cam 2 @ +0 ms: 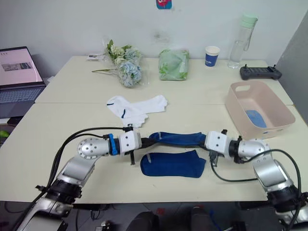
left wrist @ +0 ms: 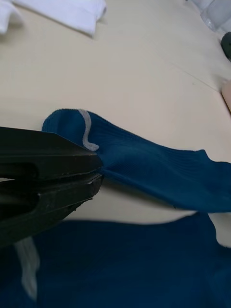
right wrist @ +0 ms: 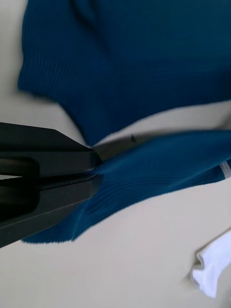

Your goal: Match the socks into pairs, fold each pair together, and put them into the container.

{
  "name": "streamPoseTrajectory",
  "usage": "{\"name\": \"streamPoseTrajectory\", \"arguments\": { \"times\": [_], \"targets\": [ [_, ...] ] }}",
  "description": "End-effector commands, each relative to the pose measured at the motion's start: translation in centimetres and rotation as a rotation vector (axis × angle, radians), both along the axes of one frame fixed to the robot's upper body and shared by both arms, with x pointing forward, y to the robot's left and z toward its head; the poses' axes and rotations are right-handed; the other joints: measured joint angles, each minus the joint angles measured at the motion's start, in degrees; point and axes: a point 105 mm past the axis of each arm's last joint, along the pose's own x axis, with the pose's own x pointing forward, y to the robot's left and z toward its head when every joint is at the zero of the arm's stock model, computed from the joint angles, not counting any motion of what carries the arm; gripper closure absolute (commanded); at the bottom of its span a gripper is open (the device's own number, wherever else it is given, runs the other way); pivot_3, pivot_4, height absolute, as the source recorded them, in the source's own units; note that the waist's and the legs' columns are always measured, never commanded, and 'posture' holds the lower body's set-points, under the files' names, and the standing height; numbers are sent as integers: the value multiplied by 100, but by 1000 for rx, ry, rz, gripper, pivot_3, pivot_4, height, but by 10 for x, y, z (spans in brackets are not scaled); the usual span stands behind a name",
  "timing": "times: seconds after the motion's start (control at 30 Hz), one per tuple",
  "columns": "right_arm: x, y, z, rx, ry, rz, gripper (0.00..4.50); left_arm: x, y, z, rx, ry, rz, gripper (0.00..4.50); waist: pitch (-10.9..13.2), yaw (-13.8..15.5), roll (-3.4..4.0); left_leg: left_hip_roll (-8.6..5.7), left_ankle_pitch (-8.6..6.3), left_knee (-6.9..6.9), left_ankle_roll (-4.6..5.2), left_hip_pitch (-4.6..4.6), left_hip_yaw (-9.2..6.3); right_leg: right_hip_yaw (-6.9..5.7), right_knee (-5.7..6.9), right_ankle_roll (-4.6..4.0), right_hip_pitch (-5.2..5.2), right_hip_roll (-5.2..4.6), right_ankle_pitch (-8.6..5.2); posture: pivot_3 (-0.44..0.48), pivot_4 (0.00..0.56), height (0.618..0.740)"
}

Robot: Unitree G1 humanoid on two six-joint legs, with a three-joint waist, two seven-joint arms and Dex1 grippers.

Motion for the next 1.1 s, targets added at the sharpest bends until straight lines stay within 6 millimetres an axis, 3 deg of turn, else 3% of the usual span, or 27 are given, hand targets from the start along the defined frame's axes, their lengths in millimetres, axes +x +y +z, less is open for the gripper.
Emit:
{"name": "streamPoseTrajectory", "arguments": {
  "times": [0.03,0.2,0.53,0.8,1.1],
  "targets": [
    [-7,4,29,30,-90,14,4463,-8,7,26,0,-91,-10,4500,0,-4,0,0,0,-1,0,2,0,1,0,0,0,0,0,0,150,740],
    [-30,9,26,0,-78,77,4463,-34,8,30,-5,-79,-50,4500,-1,9,1,1,-1,-5,1,1,-3,-3,-10,1,4,-1,-1,0,150,740],
    [-58,20,11,-2,-2,107,4463,-63,8,7,19,-19,-59,4500,0,11,0,0,-2,-4,3,7,-1,-3,-7,1,10,2,-1,0,150,740],
    [-62,20,-8,-33,29,108,4463,-65,11,4,37,-14,-54,4500,0,10,0,0,-2,-5,4,8,0,-4,-7,1,10,3,-1,0,150,740],
    [-66,21,-13,-44,66,133,4463,-67,17,-5,81,0,-51,4500,0,9,0,0,-2,-4,4,9,-1,-5,-7,2,11,5,-1,0,150,740]
  ]
}}
